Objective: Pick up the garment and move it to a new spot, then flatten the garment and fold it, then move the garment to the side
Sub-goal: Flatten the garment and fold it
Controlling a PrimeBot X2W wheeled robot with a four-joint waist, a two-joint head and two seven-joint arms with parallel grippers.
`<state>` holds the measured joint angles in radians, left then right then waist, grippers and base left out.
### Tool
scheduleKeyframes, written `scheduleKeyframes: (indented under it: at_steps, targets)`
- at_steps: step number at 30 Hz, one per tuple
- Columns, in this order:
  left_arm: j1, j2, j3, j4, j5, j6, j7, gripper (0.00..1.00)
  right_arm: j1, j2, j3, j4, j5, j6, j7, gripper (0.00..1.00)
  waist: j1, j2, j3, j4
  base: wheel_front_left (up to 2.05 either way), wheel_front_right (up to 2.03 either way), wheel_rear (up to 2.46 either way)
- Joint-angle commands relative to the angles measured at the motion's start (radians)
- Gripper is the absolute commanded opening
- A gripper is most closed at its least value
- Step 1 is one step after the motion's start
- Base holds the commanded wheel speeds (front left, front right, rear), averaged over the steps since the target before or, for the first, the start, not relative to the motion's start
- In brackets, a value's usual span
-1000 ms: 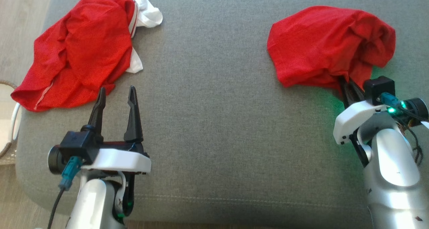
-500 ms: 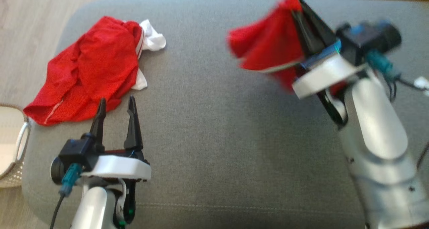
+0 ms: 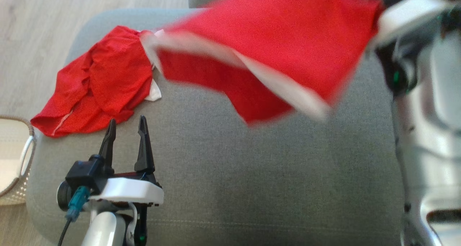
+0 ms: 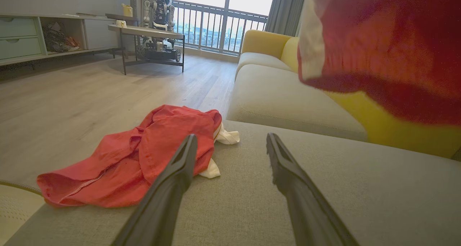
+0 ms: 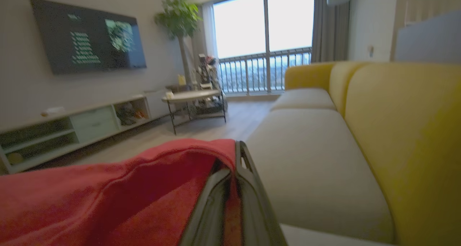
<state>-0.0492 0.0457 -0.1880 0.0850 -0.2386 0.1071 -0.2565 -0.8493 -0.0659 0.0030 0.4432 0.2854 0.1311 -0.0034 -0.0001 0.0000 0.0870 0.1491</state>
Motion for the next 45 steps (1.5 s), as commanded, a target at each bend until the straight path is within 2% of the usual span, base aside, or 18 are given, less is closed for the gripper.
scheduleKeyframes:
  at_steps: [1,5,8,9,10,11,12,15,19,28,33,39,43,45]
  targets:
    - [-0.039,0.005,0.025,-0.041,0.000,0.009,-0.005,1.00,0.026,0.016,-0.014,0.028,-0.061,0.000,0.035,0.00,0.0001,0.0000,0.021,-0.002,0.00,0.00,0.00]
    - [-0.057,0.005,0.026,-0.044,0.004,0.005,-0.005,1.00,0.085,-0.012,-0.104,0.192,-0.231,0.000,0.116,0.00,0.0001,0.0000,0.062,-0.008,0.00,0.00,0.00]
    - [-0.075,0.005,0.027,-0.041,0.007,-0.001,-0.005,1.00,0.092,-0.055,-0.146,0.273,-0.362,0.000,0.121,0.00,0.0001,0.0000,0.088,-0.015,0.00,0.00,0.00]
    - [-0.080,0.005,0.027,-0.040,0.008,-0.003,-0.005,1.00,0.088,-0.063,-0.160,0.291,-0.395,0.000,0.110,0.03,0.0001,0.0000,0.095,-0.017,0.00,0.00,0.00]
    - [-0.084,0.005,0.026,-0.037,0.008,-0.005,-0.005,1.00,0.083,-0.069,-0.173,0.306,-0.427,0.000,0.098,0.35,0.0001,0.0000,0.100,-0.019,0.00,0.00,0.00]
    - [-0.089,0.005,0.025,-0.035,0.009,-0.006,-0.005,1.00,0.076,-0.073,-0.188,0.316,-0.456,0.000,0.082,0.84,0.0001,0.0000,0.104,-0.021,0.00,0.00,0.00]
    - [-0.092,0.005,0.023,-0.032,0.009,-0.007,-0.005,1.00,0.069,-0.071,-0.208,0.325,-0.477,0.000,0.067,1.00,0.0001,0.0000,0.106,-0.022,0.00,0.00,0.00]
    - [-0.097,0.005,0.021,-0.027,0.007,-0.006,-0.005,1.00,0.047,-0.054,-0.241,0.348,-0.527,0.000,0.024,1.00,0.0001,0.0000,0.107,-0.030,0.00,0.00,0.00]
    - [-0.095,0.005,0.020,-0.020,0.005,-0.004,-0.005,1.00,0.032,-0.021,-0.252,0.368,-0.539,0.000,-0.036,1.00,0.0001,0.0000,0.091,-0.046,0.00,0.00,0.00]
    - [-0.075,0.005,0.023,-0.027,0.005,0.003,-0.005,1.00,0.100,0.012,-0.160,0.321,-0.457,0.000,-0.152,1.00,0.0001,0.0000,0.025,-0.097,0.00,0.00,0.00]
    - [-0.055,0.005,0.021,-0.033,0.008,0.006,-0.005,1.00,0.178,0.014,-0.086,0.265,-0.404,0.000,-0.122,1.00,0.0001,0.0000,-0.002,-0.132,0.00,0.00,0.00]
    - [-0.045,0.005,0.023,-0.037,0.013,0.009,-0.005,1.00,0.235,0.010,-0.112,0.193,-0.428,0.000,-0.075,1.00,0.0001,0.0000,-0.016,-0.157,0.00,0.00,0.00]
    - [-0.043,0.005,0.022,-0.039,0.015,0.006,-0.005,1.00,0.278,0.012,-0.100,0.161,-0.400,0.000,-0.013,1.00,0.0001,0.0000,-0.018,-0.167,0.00,0.00,0.00]
    - [-0.043,0.005,0.020,-0.039,0.016,0.007,-0.005,1.00,0.306,0.012,-0.109,0.107,-0.382,0.000,-0.023,1.00,0.0001,0.0000,-0.021,-0.170,0.00,0.00,0.00]
